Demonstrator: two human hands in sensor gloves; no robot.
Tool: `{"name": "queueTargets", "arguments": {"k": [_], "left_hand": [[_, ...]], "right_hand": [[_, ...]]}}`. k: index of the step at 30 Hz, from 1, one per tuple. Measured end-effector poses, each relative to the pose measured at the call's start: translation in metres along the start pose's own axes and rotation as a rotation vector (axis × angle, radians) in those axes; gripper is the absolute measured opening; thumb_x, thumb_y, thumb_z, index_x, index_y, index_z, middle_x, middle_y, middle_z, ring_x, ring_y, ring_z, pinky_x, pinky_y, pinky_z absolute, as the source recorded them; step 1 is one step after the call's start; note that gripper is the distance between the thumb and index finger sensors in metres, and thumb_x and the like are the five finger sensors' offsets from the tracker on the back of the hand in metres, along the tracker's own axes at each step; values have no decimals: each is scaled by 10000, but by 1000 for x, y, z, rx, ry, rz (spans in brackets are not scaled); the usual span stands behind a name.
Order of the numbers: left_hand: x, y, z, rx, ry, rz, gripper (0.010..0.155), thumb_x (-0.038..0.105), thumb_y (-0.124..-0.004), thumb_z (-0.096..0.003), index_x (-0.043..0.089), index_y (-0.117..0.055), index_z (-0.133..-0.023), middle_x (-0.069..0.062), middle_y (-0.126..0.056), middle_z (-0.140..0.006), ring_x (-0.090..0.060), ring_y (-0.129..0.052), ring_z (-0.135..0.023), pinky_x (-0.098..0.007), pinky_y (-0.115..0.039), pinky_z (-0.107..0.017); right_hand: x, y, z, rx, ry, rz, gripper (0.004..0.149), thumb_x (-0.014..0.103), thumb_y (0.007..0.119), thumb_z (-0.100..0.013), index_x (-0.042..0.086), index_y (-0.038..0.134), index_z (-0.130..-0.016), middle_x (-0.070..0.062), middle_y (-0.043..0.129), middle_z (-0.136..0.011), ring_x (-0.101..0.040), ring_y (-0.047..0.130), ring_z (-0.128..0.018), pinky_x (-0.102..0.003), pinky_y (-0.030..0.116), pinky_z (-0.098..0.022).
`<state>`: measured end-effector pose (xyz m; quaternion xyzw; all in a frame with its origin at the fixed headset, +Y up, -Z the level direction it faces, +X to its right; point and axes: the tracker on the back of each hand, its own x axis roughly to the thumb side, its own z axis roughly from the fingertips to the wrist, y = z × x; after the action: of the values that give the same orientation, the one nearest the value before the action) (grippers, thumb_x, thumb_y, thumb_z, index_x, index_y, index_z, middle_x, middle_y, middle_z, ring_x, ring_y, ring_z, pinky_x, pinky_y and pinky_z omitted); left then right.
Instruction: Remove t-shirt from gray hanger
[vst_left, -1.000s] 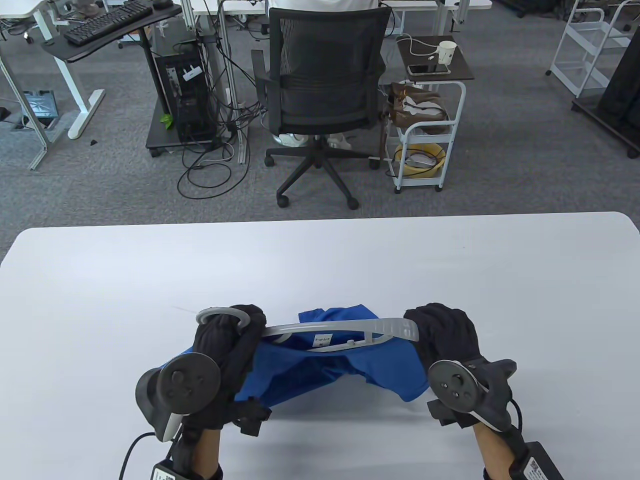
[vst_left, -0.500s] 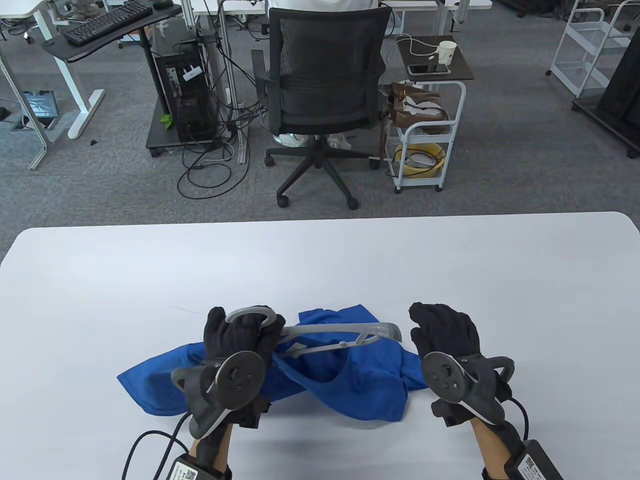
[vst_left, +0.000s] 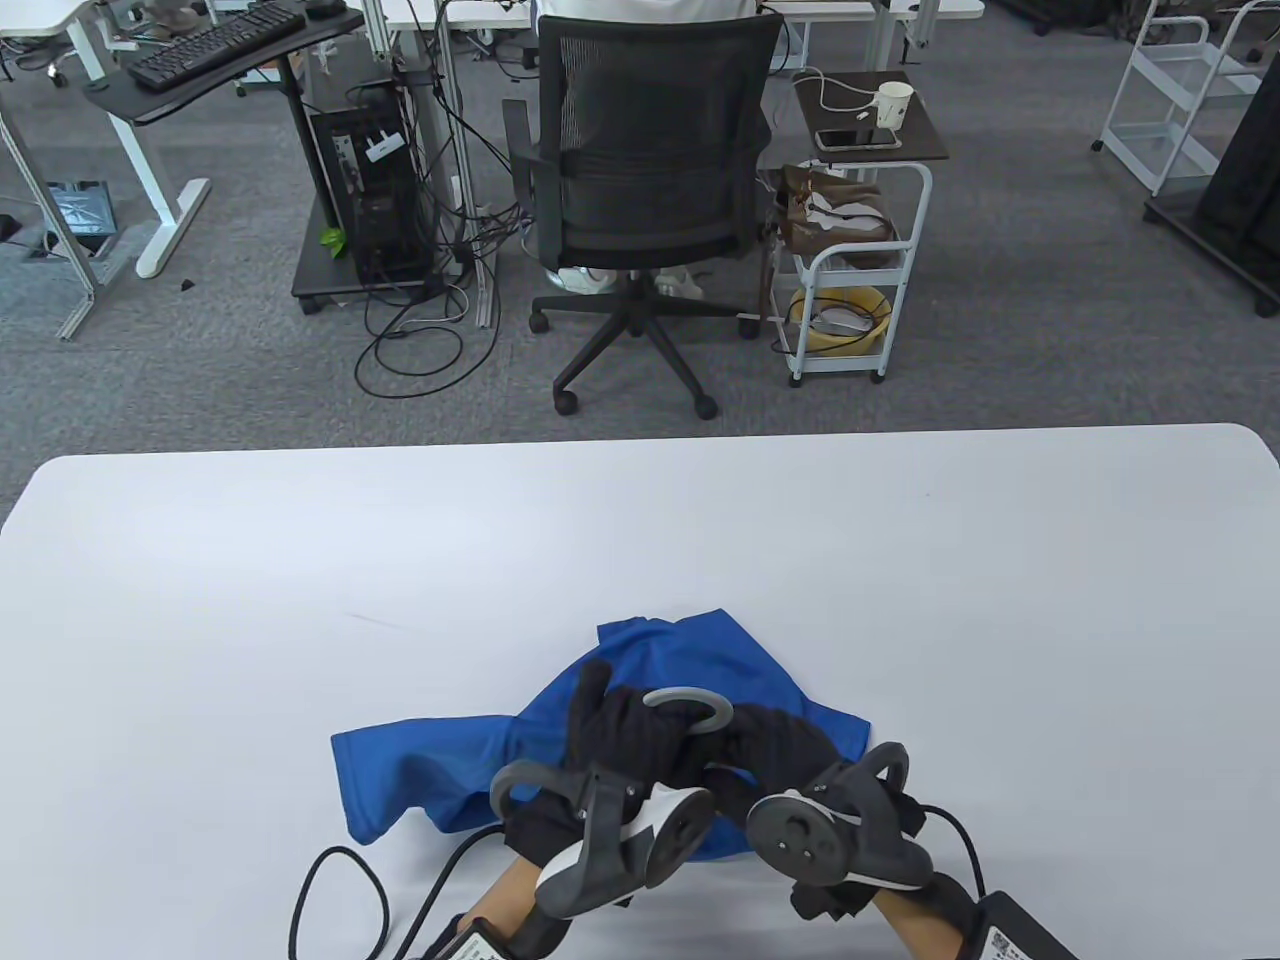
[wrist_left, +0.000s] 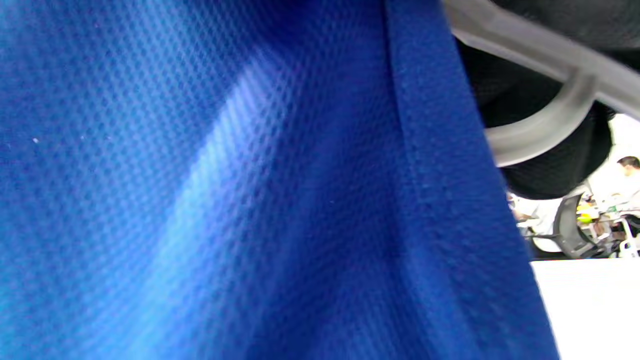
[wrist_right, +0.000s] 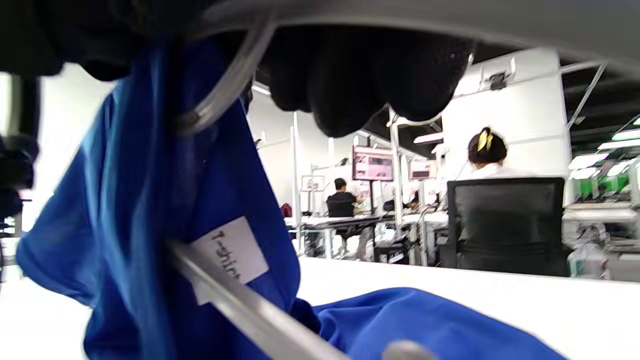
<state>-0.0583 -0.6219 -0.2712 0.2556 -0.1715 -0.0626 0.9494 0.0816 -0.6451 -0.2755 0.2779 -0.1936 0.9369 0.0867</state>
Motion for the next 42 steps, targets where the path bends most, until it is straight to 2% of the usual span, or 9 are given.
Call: {"name": "queueTargets", "arguments": {"k": [6,10,14,18,23,26,29,34,42], "left_hand": [[3,8,4,45,-21,-1,472,599,-474,-517,355,-735,-825,126,-922,-689,-158,-984,-721,-492,-629,-802],[-3,17,5,64,-29,-18,692,642,-425,-503,285,-613,-1065,34,-848,-952,-263,-874,-940,-546,-561,-828],[-17,23,4,78,-4,-36,667,610,-424,-524,295,-617,-1080,13,-837,-1010,-281,-854,-976,-562,-545,-832],[-26,17,1,-17,-68,-71,650,605,-402,-528,382,-478,-1134,39,-688,-1143,-255,-724,-1085,-578,-452,-867],[-41,15,-1,5,-44,-65,606,589,-416,-528,428,-506,-1105,70,-714,-1126,-220,-770,-1062,-568,-492,-862],[-58,14,-4,-34,0,-21,541,552,-455,-539,427,-598,-1045,113,-819,-982,-177,-873,-958,-529,-610,-830],[-80,10,-7,-122,17,87,516,518,-460,-547,430,-584,-1040,113,-787,-970,-171,-870,-931,-458,-697,-791],[-112,5,-6,-100,96,274,439,446,-521,-554,412,-672,-965,97,-803,-967,-163,-906,-869,-440,-710,-776],[-143,-13,-3,-128,320,122,418,438,-524,-563,401,-682,-948,97,-818,-941,-156,-918,-845,-449,-696,-783]], "right_hand": [[-3,0,0,-30,23,-84,476,430,620,-531,200,645,-947,17,856,-795,-132,956,-620,-296,840,-527],[-16,-2,-2,-32,80,-111,450,417,629,-527,242,652,-941,37,861,-788,-125,957,-621,-292,840,-532],[-33,-10,-3,-34,131,-180,452,419,634,-527,254,648,-948,46,863,-787,-121,959,-620,-288,841,-533],[-45,-19,-4,0,129,-299,456,421,642,-525,275,644,-958,60,863,-792,-113,958,-628,-281,837,-544],[-58,-21,-3,7,148,-320,445,429,653,-519,300,655,-944,77,864,-794,-104,956,-636,-276,831,-555],[-64,-22,-2,5,157,-300,445,431,659,-515,305,660,-942,79,864,-795,-108,955,-640,-277,828,-560],[-70,-22,-2,8,179,-282,444,430,661,-514,307,661,-941,77,864,-796,-110,953,-643,-281,826,-563],[-79,-18,-2,13,200,-293,442,426,668,-511,303,671,-936,70,867,-793,-123,953,-642,-290,822,-563],[-89,-18,-1,29,259,-243,442,423,671,-514,297,673,-937,64,869,-794,-128,953,-644,-295,822,-565]]}}
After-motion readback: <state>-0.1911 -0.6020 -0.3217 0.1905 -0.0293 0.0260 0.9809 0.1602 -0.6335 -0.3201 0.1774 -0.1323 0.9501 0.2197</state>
